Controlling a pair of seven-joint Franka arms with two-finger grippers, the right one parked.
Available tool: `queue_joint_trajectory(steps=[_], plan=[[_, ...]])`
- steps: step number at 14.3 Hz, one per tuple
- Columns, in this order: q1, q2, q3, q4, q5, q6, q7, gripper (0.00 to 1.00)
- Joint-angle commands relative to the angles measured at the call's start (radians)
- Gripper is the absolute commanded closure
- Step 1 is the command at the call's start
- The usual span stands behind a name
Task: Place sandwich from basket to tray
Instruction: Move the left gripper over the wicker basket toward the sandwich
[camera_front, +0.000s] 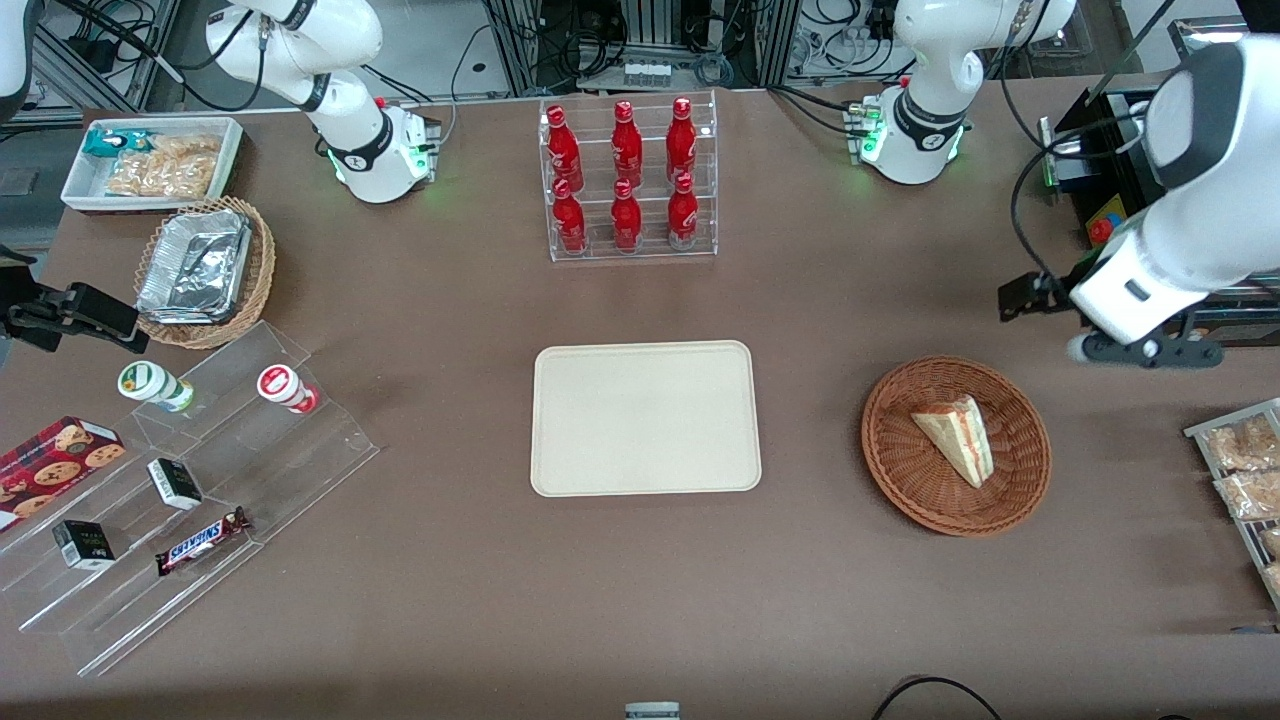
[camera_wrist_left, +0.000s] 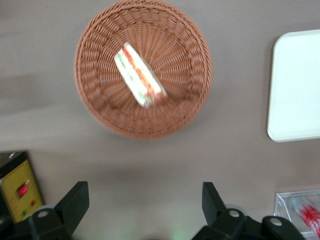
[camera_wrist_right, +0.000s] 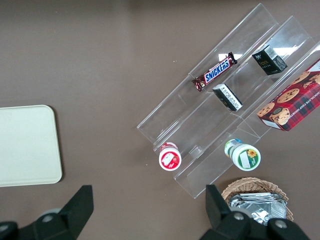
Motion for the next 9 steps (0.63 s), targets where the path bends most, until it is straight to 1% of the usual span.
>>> queue_joint_trajectory(steps=[1,3,4,7,9], plan=[[0.015,0.007,-0.003,-0.184,0.001,0.232,-0.003,0.0],[0.017,0.036,0.001,-0.276,-0.007,0.386,-0.037,0.0],[0.018,0.053,0.003,-0.294,-0.008,0.431,-0.11,0.0],[0.017,0.105,0.001,-0.286,-0.008,0.488,-0.34,0.0],[0.017,0.133,0.001,-0.291,-0.008,0.535,-0.419,0.0]])
